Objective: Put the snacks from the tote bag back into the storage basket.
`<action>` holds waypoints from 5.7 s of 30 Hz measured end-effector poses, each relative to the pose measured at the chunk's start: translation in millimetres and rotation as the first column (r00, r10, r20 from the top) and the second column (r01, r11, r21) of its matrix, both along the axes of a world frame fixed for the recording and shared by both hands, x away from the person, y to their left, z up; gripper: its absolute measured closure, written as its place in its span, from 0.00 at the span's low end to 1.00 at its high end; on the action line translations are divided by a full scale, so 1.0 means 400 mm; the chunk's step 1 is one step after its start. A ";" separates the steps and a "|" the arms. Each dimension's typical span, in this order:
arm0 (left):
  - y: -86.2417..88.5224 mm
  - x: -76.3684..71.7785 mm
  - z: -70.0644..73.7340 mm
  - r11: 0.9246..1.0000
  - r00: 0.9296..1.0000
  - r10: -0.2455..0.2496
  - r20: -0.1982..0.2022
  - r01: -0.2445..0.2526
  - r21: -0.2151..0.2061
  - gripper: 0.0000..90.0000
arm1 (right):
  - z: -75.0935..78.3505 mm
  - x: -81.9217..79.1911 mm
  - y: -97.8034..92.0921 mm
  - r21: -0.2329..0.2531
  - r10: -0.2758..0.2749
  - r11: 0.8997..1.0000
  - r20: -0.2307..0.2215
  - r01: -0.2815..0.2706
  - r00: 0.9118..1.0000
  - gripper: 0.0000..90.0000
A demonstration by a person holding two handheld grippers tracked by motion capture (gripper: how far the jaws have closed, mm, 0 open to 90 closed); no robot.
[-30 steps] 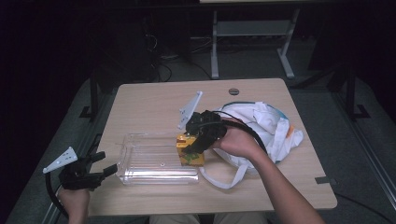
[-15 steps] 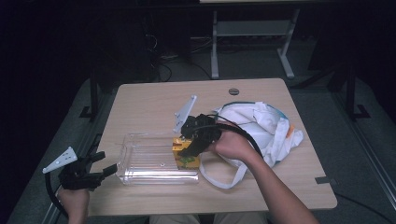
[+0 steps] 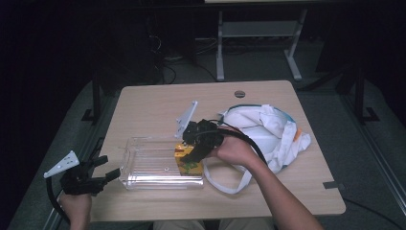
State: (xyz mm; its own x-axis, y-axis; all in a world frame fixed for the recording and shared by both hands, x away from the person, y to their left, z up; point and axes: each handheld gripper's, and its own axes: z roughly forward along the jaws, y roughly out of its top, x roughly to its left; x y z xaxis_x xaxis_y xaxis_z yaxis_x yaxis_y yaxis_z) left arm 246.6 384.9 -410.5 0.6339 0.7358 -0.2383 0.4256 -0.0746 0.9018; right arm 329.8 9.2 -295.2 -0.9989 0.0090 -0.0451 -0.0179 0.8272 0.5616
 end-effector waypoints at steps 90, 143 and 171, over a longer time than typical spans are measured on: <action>0.002 0.001 0.000 1.000 1.000 -0.005 -0.004 0.005 0.004 0.14 | -0.175 0.004 0.009 -0.059 -0.013 0.998 -0.064 0.009 0.998 0.57; 0.001 0.001 0.000 1.000 1.000 -0.006 -0.004 0.006 0.002 0.14 | -0.179 -0.008 0.003 -0.039 -0.020 0.999 -0.094 0.016 0.995 0.50; 0.001 0.002 0.001 1.000 1.000 -0.006 -0.001 0.006 0.008 0.14 | -0.132 -0.002 -0.023 -0.008 -0.043 0.999 -0.094 0.042 0.995 0.45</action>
State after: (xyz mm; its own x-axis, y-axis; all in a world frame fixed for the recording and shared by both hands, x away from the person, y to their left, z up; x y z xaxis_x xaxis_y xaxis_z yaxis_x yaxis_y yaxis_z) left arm 247.3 385.3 -410.2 0.6378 0.7342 -0.2326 0.4259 -0.0847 0.9008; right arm 329.2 0.2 -348.1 -0.9974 0.0518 0.0492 0.0704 0.8294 0.5542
